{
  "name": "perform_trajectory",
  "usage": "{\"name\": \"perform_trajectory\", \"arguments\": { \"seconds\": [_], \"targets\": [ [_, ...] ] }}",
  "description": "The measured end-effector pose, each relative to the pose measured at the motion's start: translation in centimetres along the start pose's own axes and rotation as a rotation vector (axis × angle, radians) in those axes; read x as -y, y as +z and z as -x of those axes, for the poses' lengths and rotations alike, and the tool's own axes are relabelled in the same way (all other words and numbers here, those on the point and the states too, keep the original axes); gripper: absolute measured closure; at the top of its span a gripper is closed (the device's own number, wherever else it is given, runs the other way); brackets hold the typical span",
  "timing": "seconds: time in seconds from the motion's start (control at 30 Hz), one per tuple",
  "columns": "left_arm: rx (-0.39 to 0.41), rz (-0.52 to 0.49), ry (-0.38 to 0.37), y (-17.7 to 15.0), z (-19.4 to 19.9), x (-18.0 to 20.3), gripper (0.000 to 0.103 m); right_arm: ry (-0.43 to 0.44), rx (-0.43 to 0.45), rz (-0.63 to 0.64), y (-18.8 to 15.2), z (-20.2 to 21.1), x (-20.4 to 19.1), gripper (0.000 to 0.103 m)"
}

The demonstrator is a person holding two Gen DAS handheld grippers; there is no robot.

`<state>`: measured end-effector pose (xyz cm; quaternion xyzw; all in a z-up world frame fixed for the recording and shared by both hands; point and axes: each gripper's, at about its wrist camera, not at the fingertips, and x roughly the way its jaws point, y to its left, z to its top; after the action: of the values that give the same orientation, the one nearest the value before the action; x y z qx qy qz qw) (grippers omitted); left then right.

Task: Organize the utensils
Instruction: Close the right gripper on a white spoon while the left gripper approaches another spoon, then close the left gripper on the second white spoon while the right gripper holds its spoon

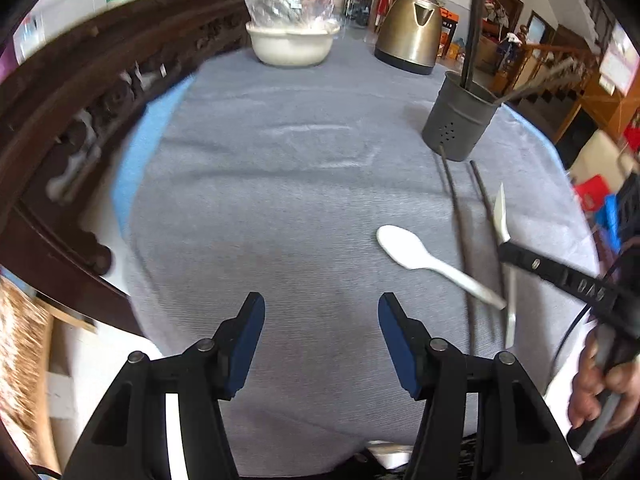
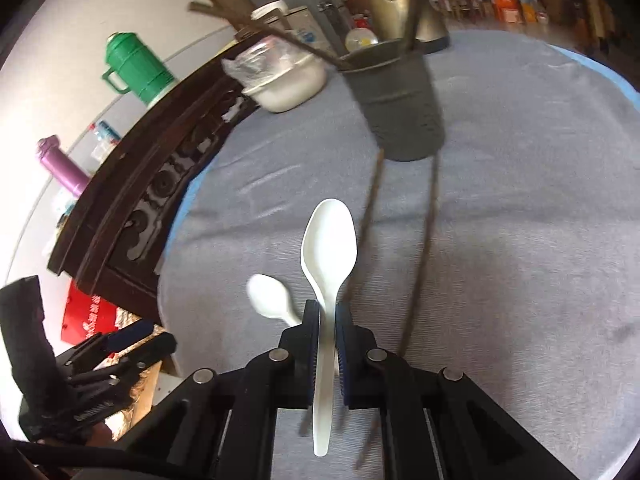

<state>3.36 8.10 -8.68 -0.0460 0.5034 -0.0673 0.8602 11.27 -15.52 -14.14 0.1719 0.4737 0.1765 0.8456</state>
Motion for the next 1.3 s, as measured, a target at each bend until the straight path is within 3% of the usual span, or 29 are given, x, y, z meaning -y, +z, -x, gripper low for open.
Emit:
{"name": "perform_trajectory", "arguments": {
  "seconds": [0.2,0.53,0.63,0.7,0.8,1.03,1.1,1.3],
  "targets": [
    [-0.079,0.090,-0.124,1.6,-1.9,0.5,0.043,-0.005,-0.021,-0.069,0.1,0.6,2.6,0.091],
    [-0.186,0.203,-0.156,3.6,-6.8,1.3,0.045,0.007,-0.001,-0.094,0.9,1.6,3.8,0.091],
    [-0.172,0.198,-0.147,3.8,-7.2,1.8,0.051,-0.001,-0.031,-0.063,1.5,0.3,2.8,0.091],
    [-0.172,0.180,-0.147,4.0,-7.5,2.2,0.075,-0.016,-0.045,-0.071,2.2,-0.7,2.8,0.091],
    [-0.158,0.147,-0.127,4.2,-8.2,2.7,0.093,-0.015,-0.064,-0.107,2.9,-2.0,3.4,0.091],
    [-0.096,0.088,-0.141,5.0,-8.1,3.3,0.097,-0.060,-0.050,-0.103,4.7,-2.8,3.5,0.087],
    [-0.084,0.087,-0.152,5.3,-7.9,3.0,0.097,-0.056,-0.048,-0.107,5.0,-2.9,3.6,0.081],
    [-0.029,0.050,-0.187,5.8,-6.5,2.8,0.098,-0.082,-0.108,-0.077,4.6,-3.8,3.5,0.080]
  ]
}}
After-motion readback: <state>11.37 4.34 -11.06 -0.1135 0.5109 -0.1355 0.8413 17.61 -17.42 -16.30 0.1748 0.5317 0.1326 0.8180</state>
